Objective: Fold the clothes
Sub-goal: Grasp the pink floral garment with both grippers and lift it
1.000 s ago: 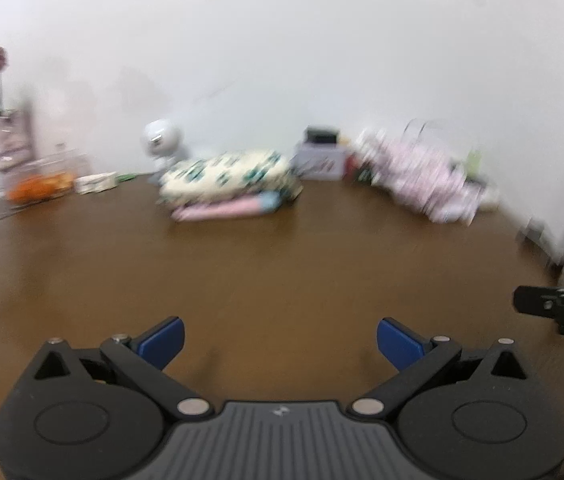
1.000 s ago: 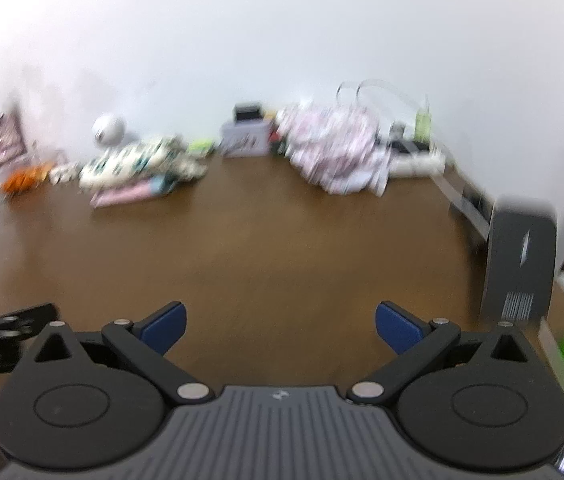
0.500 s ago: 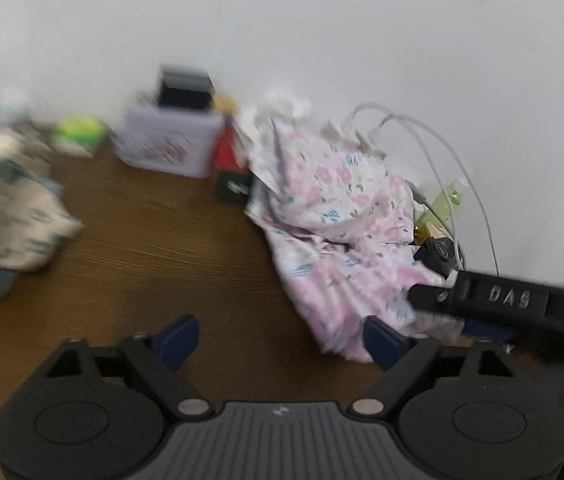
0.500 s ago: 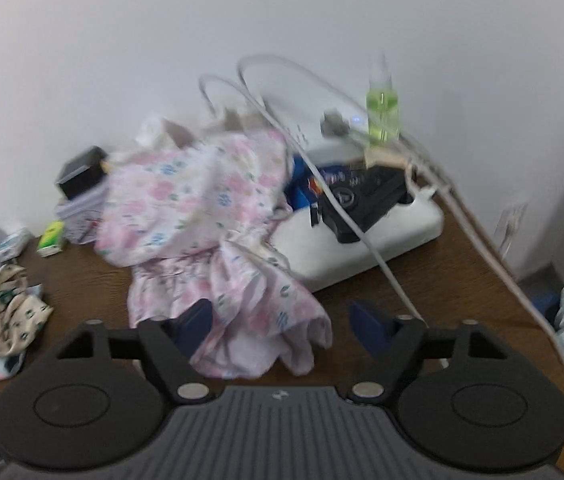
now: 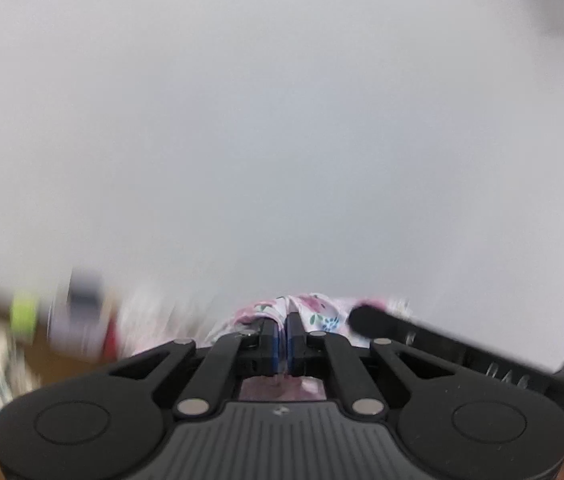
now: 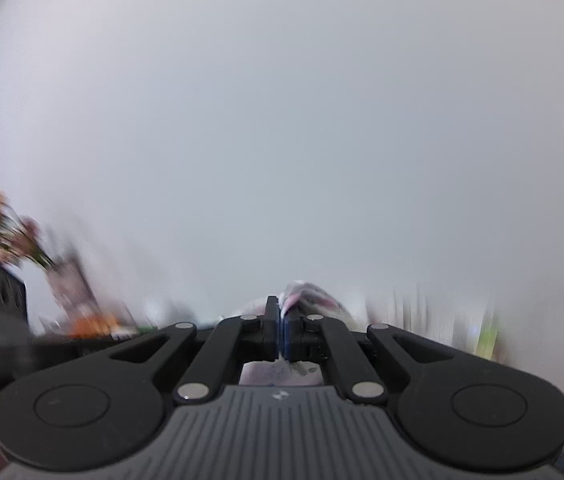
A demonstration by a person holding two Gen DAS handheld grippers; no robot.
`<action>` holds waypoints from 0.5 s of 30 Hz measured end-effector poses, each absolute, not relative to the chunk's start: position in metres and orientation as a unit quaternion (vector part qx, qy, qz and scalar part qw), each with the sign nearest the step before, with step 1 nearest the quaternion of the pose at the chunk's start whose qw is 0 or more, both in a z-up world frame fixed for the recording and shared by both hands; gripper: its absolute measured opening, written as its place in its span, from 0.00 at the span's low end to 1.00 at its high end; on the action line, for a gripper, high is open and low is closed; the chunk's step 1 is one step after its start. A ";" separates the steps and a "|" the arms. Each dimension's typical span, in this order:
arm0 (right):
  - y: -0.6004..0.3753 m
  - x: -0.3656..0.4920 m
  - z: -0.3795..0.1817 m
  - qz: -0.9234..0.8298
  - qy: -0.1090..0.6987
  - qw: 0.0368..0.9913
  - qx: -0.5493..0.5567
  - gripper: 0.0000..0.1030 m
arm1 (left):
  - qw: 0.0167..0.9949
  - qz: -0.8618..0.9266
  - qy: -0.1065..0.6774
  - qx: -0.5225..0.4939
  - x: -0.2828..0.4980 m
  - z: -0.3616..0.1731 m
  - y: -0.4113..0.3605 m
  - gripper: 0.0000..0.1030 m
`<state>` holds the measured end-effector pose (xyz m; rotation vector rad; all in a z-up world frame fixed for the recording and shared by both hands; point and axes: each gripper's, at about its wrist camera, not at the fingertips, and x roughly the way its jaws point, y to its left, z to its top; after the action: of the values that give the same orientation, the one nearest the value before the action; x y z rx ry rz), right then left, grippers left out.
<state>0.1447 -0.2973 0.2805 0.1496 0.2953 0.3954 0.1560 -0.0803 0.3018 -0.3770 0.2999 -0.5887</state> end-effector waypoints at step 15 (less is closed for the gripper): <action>-0.206 -0.098 0.253 0.404 0.186 0.893 0.058 0.12 | 0.955 -0.164 0.197 -0.149 -0.113 0.204 0.054 0.02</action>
<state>-0.0979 -0.2060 0.2532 0.1199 0.3868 0.8389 -0.1128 0.0544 0.2039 -0.3030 0.4000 -0.3330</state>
